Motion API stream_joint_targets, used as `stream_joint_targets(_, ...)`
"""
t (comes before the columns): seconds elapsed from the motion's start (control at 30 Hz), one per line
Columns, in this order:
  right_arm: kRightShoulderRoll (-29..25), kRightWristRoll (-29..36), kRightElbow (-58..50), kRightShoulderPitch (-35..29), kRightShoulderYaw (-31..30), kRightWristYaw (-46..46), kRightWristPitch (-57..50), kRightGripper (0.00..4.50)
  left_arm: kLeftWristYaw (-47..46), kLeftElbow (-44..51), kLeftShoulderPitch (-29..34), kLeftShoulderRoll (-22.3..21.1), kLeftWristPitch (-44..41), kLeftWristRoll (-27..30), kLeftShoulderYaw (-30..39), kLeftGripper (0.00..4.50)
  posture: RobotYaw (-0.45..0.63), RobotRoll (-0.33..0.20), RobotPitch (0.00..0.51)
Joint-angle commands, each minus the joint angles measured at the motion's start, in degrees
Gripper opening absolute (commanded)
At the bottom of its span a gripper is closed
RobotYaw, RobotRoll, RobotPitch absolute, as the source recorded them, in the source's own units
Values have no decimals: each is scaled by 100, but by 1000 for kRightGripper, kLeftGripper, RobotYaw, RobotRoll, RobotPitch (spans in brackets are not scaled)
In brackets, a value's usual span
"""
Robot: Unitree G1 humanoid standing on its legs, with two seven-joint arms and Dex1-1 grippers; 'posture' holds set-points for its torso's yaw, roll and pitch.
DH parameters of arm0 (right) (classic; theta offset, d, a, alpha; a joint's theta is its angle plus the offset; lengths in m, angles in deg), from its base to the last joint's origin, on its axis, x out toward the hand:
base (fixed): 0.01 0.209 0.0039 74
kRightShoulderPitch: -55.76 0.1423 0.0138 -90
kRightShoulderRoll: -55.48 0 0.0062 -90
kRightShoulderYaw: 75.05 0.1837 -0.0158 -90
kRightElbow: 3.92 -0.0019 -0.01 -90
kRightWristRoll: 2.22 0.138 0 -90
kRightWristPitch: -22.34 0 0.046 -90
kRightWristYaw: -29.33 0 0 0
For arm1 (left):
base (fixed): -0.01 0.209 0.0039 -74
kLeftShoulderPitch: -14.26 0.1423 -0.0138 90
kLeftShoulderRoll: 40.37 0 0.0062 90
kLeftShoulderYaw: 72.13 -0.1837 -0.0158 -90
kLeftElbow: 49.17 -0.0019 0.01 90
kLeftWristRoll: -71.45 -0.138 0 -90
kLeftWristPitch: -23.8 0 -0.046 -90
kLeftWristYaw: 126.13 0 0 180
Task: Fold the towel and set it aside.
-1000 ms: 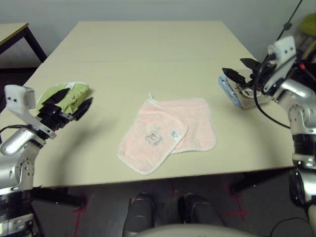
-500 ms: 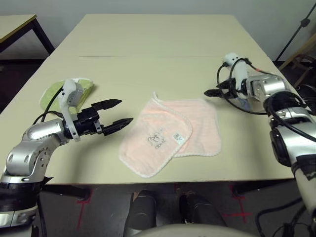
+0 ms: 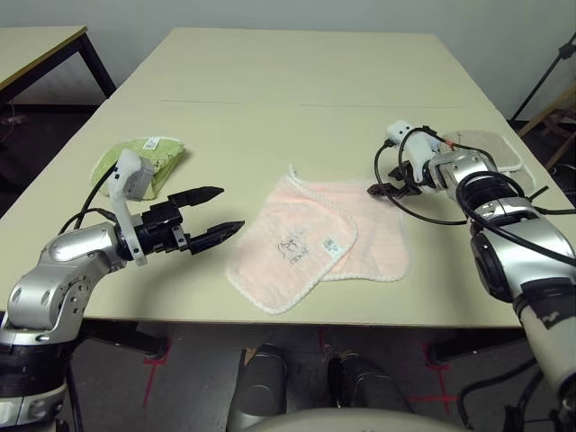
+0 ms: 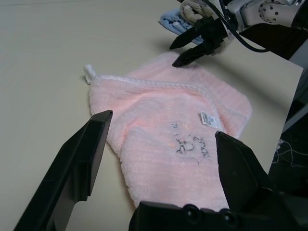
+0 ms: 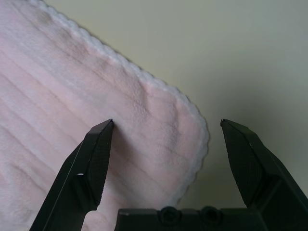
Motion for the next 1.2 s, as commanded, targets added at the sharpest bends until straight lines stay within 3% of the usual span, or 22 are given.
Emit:
stream_joint_targets(0.03,40,-90,114,-148,73,36,-66,4468,-29,118,48,23,-92,41,26,4500,269,0,121)
stream_joint_targets(0.27,165,-90,203,-264,259,-128,-271,4468,-53,110,-28,33,-115,43,9,4500,276,0,119)
stream_joint_targets(0.3,184,-101,212,-277,275,-165,-289,4292,-60,113,-29,36,-117,45,12,4500,278,0,120)
stream_joint_targets(0.4,270,-108,224,-297,347,-331,-298,3583,-82,116,-28,57,-112,38,5,4500,278,0,120)
stream_joint_targets(0.7,226,-252,154,-241,322,-179,-141,461,-175,171,-28,129,-143,69,9,4500,278,0,120)
stream_joint_targets(0.77,152,-282,73,-155,294,-37,53,29,-249,213,-43,170,-211,147,48,4500,288,0,121)
stream_joint_targets(0.9,-40,-219,-233,171,306,706,726,29,-320,295,-40,166,-380,270,66,4500,278,0,126)
stream_joint_targets(1.2,-376,169,-711,1460,598,1934,1058,29,-408,282,-156,253,-460,331,14,4500,271,0,128)
